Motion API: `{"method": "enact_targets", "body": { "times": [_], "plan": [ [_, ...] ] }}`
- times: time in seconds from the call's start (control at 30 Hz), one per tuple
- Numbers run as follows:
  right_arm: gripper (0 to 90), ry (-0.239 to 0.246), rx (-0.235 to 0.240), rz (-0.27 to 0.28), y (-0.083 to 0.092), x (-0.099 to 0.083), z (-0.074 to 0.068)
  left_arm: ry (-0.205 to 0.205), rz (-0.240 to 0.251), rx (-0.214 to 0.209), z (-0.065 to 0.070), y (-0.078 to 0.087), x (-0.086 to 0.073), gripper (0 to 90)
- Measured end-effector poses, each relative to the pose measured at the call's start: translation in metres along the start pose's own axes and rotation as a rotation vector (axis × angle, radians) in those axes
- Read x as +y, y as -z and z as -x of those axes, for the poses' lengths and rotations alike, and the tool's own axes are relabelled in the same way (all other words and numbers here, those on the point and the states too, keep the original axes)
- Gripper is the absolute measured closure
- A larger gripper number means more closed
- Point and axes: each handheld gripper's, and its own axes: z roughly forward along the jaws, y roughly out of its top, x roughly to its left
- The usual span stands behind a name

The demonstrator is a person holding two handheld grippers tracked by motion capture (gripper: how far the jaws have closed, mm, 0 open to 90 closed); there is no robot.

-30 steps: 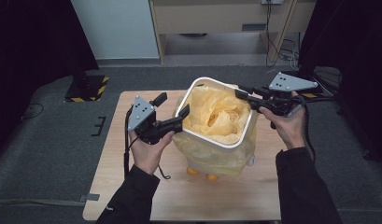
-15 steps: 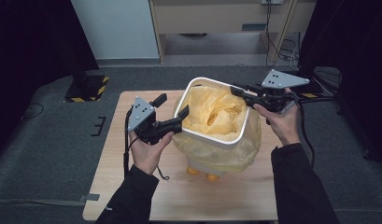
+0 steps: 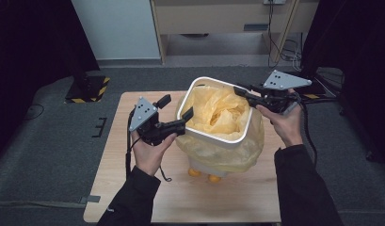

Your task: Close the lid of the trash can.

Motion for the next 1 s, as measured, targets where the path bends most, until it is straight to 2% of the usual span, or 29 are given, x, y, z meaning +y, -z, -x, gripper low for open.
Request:
{"method": "enact_targets", "body": {
  "times": [0.17, 0.37, 0.5, 0.57, 0.63, 0.73, 0.87, 0.9, 1.0],
  "plan": [
    [77.0, -0.009, 0.02, 0.009, 0.001, 0.002, 0.001, 0.001, 0.005, 0.006, -0.002, 0.001, 0.001, 14.3],
    [76.1, -0.013, 0.012, 0.025, 0.002, 0.01, 0.005, 0.005, 0.017, 0.0, -0.002, -0.002, 0.002, 14.3],
    [75.4, -0.006, 0.004, -0.012, -0.007, 0.002, 0.005, 0.001, 0.01, -0.006, -0.001, -0.004, 0.002, 14.4],
    [75.3, -0.026, 0.002, 0.009, -0.009, -0.004, 0.007, 0.008, 0.011, -0.008, -0.002, -0.005, 0.002, 14.3],
    [74.7, -0.032, -0.004, -0.002, -0.01, -0.008, 0.009, 0.01, 0.014, -0.01, -0.002, -0.005, 0.002, 14.2],
    [74.9, -0.007, -0.016, -0.005, -0.009, -0.007, 0.007, 0.007, 0.011, -0.01, -0.002, -0.005, 0.002, 14.2],
    [74.7, -0.024, -0.001, 0.008, -0.009, -0.003, 0.007, 0.009, 0.008, -0.006, -0.003, -0.004, 0.002, 14.4],
    [74.2, -0.023, 0.0, 0.005, -0.01, -0.003, 0.007, 0.011, 0.005, -0.006, -0.003, -0.004, 0.002, 14.4],
    [64.1, -0.026, -0.008, -0.016, -0.014, -0.004, 0.006, 0.022, -0.001, -0.002, -0.004, -0.004, 0.001, 14.6]
  ]
}}
